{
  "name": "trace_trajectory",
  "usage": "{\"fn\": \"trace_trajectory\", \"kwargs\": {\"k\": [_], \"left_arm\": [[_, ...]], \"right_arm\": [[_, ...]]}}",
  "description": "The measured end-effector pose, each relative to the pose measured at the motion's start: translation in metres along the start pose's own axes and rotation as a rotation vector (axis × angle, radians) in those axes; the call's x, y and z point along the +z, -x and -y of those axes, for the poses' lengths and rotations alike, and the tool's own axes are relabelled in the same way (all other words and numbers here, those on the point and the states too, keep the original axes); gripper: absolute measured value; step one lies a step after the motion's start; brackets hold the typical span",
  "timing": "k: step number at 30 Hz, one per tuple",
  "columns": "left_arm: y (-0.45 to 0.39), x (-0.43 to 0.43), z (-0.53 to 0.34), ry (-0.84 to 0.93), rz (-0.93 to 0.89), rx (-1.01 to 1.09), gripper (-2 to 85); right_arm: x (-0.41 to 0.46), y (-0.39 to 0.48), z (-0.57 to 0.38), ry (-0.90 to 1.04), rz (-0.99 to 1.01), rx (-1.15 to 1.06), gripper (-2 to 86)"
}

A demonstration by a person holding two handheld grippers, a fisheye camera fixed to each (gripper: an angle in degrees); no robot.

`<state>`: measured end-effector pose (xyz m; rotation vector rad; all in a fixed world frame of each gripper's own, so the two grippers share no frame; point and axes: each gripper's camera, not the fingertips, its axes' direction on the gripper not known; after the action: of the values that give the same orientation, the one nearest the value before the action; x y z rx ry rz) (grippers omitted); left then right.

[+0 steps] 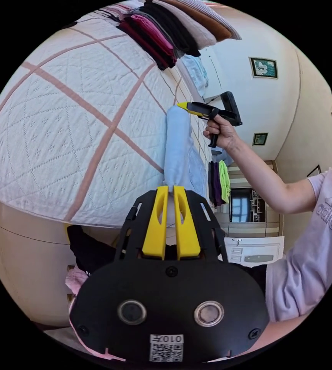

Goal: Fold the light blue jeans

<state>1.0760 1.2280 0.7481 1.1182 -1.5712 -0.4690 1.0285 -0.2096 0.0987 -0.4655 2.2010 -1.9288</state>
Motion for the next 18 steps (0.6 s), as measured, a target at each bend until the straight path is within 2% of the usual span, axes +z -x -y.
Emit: {"fn": "trace_trajectory", "kwargs": {"k": [5, 9, 14, 16, 18], "left_arm": [[0.008, -0.004, -0.009, -0.048, -0.083, -0.014, 0.9], [0.003, -0.010, -0.012, -0.054, -0.073, 0.002, 0.5], [0.000, -0.003, -0.017, 0.087, 0.094, 0.014, 0.5], [0.005, -0.006, -0.018, 0.055, 0.135, -0.025, 0.8], [0.001, -0.010, -0.007, 0.037, 0.262, -0.004, 1.9]], "right_arm": [[0.006, -0.020, -0.015, -0.049, 0.066, 0.126, 3.9], [0.007, -0.025, -0.030, -0.090, 0.087, 0.180, 3.9], [0.009, -0.026, -0.043, -0.112, 0.152, 0.138, 4.4], [0.000, -0.018, -0.055, -0.127, 0.108, 0.094, 5.2], [-0.022, -0.012, -0.078, -0.212, 0.047, 0.083, 6.3]]}}
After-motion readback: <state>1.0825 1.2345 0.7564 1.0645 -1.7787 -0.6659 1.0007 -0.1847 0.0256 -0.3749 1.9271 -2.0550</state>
